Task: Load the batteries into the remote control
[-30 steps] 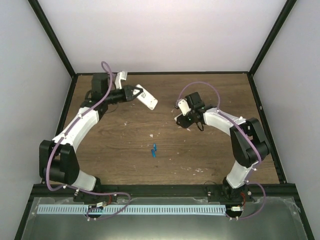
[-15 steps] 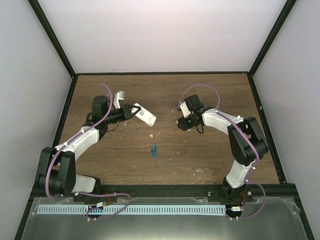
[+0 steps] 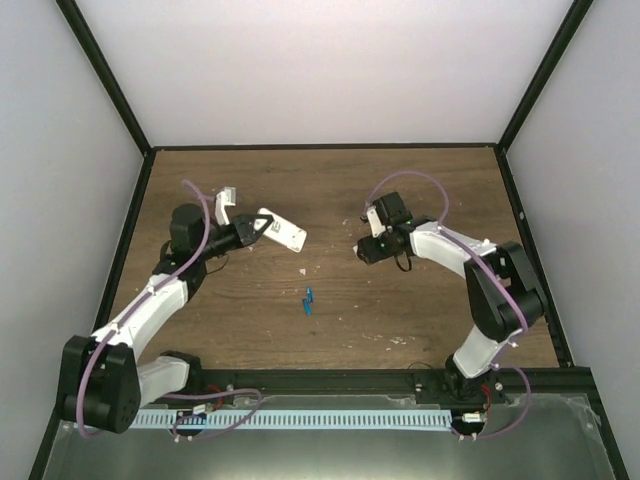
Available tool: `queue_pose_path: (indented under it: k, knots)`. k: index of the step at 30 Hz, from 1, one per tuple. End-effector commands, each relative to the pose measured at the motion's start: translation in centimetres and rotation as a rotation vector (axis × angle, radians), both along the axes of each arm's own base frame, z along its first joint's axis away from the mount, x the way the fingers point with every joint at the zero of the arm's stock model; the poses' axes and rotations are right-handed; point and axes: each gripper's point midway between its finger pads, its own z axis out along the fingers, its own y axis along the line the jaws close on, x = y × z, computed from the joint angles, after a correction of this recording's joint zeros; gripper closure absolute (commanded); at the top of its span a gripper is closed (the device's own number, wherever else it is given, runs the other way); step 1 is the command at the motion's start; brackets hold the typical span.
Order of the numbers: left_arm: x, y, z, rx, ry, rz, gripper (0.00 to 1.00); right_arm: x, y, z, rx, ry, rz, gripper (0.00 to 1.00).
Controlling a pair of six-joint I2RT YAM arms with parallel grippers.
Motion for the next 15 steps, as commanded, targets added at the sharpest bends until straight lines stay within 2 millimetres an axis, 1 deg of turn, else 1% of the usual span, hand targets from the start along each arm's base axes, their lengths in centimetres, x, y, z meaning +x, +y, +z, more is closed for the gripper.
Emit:
queue_pose_path:
  k: [1,3,4,7,10,12,15]
  knots:
    - [-1.0,0.5,-0.7,0.009,0.018,0.014,1.0,-0.5,0.9,4.5,0.073,-0.041,-0.037,0.37]
    - [-1.5,0.5,-1.0,-0.008,0.034,0.011,1.0,-1.3,1.8,5.2,0.082,-0.009,-0.036,0.36]
    - [-1.7,0.5,-1.0,-0.02,0.035,0.009,1.0,-2.0,2.8,5.6,0.092,0.002,-0.014,0.36]
    - [-2.3,0.7,-1.0,-0.03,0.038,0.018,1.0,-4.3,5.4,5.6,0.101,0.044,0.025,0.38]
    - [-2.6,1.1,-1.4,0.0,0.056,0.042,1.0,-6.5,8.1,5.1,0.129,0.104,0.056,0.43]
    - [-2.8,1.7,-2.1,0.029,0.095,0.078,1.0,-8.0,9.9,4.6,0.141,0.143,0.097,0.48]
    - [-3.2,2.4,-2.6,0.044,0.108,0.114,1.0,-9.8,11.9,3.5,0.117,0.19,0.157,0.53]
